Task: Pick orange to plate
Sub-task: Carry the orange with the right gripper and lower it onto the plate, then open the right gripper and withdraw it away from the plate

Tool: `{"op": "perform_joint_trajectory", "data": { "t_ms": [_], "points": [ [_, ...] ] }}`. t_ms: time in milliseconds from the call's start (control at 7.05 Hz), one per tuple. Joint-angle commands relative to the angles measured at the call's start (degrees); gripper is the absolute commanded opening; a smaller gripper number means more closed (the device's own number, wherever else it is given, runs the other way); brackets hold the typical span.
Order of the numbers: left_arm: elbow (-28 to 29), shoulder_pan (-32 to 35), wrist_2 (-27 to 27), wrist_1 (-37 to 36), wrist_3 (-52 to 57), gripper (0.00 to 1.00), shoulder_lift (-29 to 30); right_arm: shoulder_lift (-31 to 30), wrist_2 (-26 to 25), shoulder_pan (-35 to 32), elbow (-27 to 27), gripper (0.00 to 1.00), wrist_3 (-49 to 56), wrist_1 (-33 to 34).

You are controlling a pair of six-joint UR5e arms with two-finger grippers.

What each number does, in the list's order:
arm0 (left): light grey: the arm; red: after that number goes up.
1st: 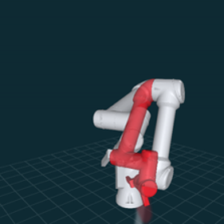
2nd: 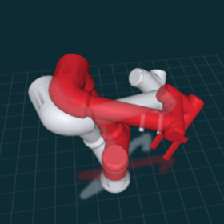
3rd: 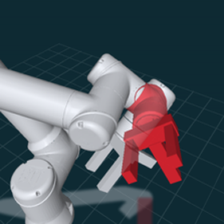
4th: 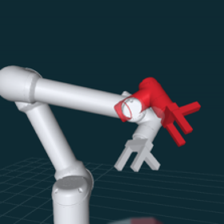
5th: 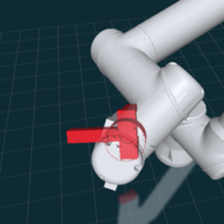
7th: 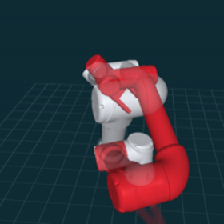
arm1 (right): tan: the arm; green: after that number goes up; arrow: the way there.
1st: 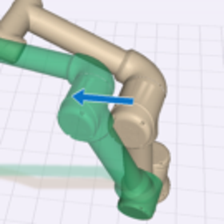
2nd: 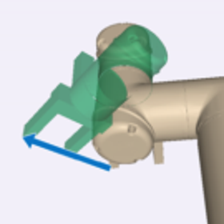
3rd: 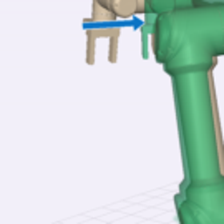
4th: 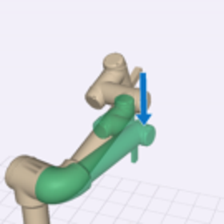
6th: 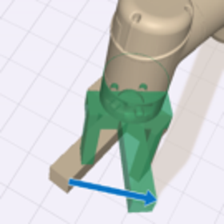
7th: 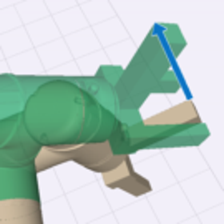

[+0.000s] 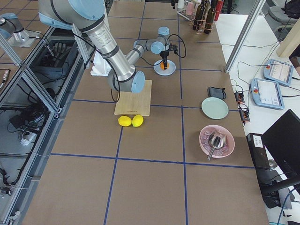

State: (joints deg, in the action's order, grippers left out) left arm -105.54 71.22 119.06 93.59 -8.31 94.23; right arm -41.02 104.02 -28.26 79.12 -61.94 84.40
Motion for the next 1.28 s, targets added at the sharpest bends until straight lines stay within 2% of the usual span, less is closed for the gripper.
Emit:
{"op": "perform_joint_trajectory", "data": {
  "t_ms": [0, 142, 284, 426, 567, 709, 993, 1135],
  "points": [
    [0.42, 0.84, 0.04, 0.02, -0.03, 1.0, -0.54, 0.07, 0.12, -0.65, 1.99, 1.0, 0.16, 0.24],
    [1.03, 2.07, 0.04, -0.07, 0.05, 1.0, -0.54, -0.46, 0.82, -2.75, 6.44, 1.0, 0.33, 3.28],
    [3.13, 3.82, 0.12, -0.25, 4.14, 1.0, -0.45, -1.24, 3.09, -5.64, 13.19, 1.0, 1.29, 11.41],
    [6.45, 7.4, 1.69, -0.42, 11.32, 1.0, -0.36, -4.38, 6.68, -9.41, 18.74, 1.0, 3.65, 13.92],
    [11.01, 10.75, 7.53, -0.42, 16.0, 1.0, -0.36, -9.37, 11.42, -14.15, 22.88, 1.0, 8.2, 14.12],
    [13.06, 12.69, 12.73, -0.94, 18.05, 1.0, -0.53, -14.04, 15.12, -18.8, 25.45, 1.0, 14.16, 14.12],
    [12.99, 14.72, 18.37, -8.83, 17.9, 1.0, -1.32, -21.34, 20.14, -26.99, 26.96, 1.0, 26.37, 14.21],
    [12.12, 16.13, 18.84, -8.77, 17.9, 1.0, -3.24, -24.08, 21.82, -30.59, 26.71, 1.0, 31.66, 14.21]
  ]
}}
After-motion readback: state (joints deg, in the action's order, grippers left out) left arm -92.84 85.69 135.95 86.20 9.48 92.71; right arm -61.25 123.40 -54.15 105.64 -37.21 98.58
